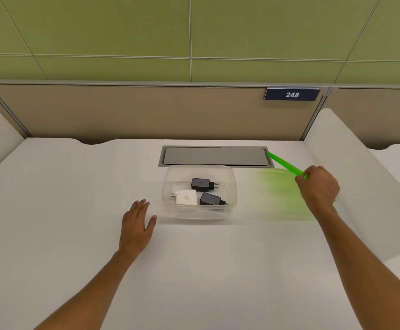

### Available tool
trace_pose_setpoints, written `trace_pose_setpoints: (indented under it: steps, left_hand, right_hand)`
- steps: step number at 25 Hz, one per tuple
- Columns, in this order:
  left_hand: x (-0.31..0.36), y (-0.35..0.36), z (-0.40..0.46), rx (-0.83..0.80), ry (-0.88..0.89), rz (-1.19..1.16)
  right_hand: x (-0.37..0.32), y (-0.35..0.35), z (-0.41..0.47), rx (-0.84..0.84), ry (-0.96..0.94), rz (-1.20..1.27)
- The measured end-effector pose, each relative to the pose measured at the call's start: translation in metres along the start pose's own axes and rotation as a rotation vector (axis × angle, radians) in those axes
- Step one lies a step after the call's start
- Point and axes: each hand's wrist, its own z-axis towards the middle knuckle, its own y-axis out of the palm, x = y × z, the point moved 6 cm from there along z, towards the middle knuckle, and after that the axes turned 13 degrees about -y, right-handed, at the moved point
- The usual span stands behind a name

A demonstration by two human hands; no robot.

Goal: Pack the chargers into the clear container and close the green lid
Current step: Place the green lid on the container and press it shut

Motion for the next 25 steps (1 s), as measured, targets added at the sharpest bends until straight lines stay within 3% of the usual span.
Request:
trace_pose_setpoints:
  steps: [5,9,14,21,25]
  left_hand:
    - [0.036,-0.018,0.022,0.062,0.018,-0.177]
    - [0.058,-0.022,0.039,-0.011,-0.064,-0.335]
    - [0.082,-0.025,0.058,-0.117,-0.211,-0.630]
    - [0.099,-0.021,0.073,-0.227,-0.342,-1.058]
    - [0.089,-0.019,0.069,-0.192,-0.459,-1.221]
  right_hand:
    - [-0.065,-0.049,0.021,0.211,-0.154,0.130]
    - [-0.111,-0.075,0.029,0.241,-0.238,0.250]
    - [-0.156,-0.083,0.041,0.142,-0.265,0.472]
    - [-0.194,-0.032,0.045,-0.193,-0.108,1.077]
    - [-0.195,-0.007,0.043,-0.158,0.074,1.289]
